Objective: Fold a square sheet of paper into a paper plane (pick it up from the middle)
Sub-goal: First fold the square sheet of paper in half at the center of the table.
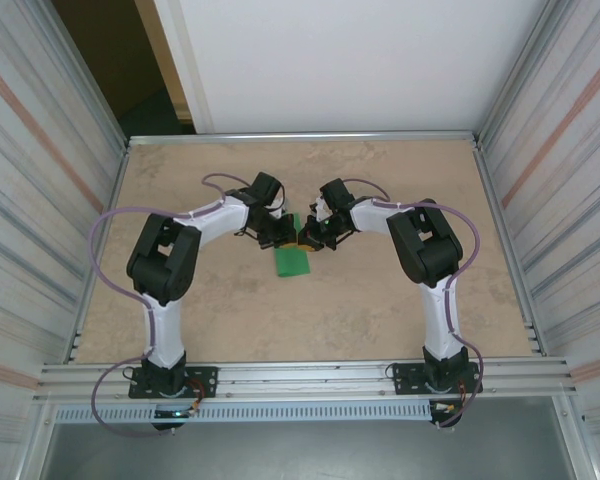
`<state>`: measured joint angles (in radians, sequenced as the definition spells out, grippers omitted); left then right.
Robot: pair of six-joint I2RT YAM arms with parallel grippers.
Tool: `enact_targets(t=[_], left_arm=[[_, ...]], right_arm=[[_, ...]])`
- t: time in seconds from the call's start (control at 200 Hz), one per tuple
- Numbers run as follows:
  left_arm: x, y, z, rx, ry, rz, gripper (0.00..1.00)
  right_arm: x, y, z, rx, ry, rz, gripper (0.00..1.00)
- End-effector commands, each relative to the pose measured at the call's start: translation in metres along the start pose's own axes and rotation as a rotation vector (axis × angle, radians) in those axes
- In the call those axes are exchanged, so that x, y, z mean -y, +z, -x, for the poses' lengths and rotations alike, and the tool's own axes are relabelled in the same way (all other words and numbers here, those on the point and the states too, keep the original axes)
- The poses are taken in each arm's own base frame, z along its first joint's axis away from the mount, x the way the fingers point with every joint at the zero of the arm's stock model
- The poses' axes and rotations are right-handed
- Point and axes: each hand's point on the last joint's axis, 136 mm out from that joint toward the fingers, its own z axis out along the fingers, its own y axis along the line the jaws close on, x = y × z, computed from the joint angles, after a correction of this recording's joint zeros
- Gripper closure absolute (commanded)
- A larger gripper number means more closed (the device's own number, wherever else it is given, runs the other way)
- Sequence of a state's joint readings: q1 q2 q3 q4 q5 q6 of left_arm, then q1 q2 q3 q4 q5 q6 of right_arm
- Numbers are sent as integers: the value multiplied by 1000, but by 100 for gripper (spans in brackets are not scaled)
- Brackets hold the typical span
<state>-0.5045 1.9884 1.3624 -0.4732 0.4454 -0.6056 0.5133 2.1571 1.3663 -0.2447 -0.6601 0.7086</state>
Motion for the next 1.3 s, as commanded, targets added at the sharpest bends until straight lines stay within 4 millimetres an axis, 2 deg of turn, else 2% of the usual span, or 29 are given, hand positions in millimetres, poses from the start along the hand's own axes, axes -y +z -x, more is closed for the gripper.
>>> enact_targets(t=[0.0, 0.341, 0.697, 0.847, 1.137, 1.218, 1.293], left_arm=[[-14, 10, -5, -28, -11, 28, 99], [-26, 20, -9, -57, -19, 45, 100], [-60, 18, -22, -96, -20, 92, 99], [-73, 7, -26, -85, -43, 39, 97], [-114, -22, -26, -23, -165, -34, 97], [-107, -37, -19, 12, -147, -51, 97], [-87, -52, -10, 61, -110, -96, 97]], right_arm=[[81, 28, -34, -87, 125, -256, 100], [85, 29, -37, -95, 131, -271, 100], [104, 26, -46, -124, 147, -356, 100], [115, 22, -51, -133, 162, -396, 100], [121, 19, -53, -141, 178, -396, 100], [119, 19, -52, -140, 177, -384, 100], [116, 20, -51, -141, 175, -376, 100]])
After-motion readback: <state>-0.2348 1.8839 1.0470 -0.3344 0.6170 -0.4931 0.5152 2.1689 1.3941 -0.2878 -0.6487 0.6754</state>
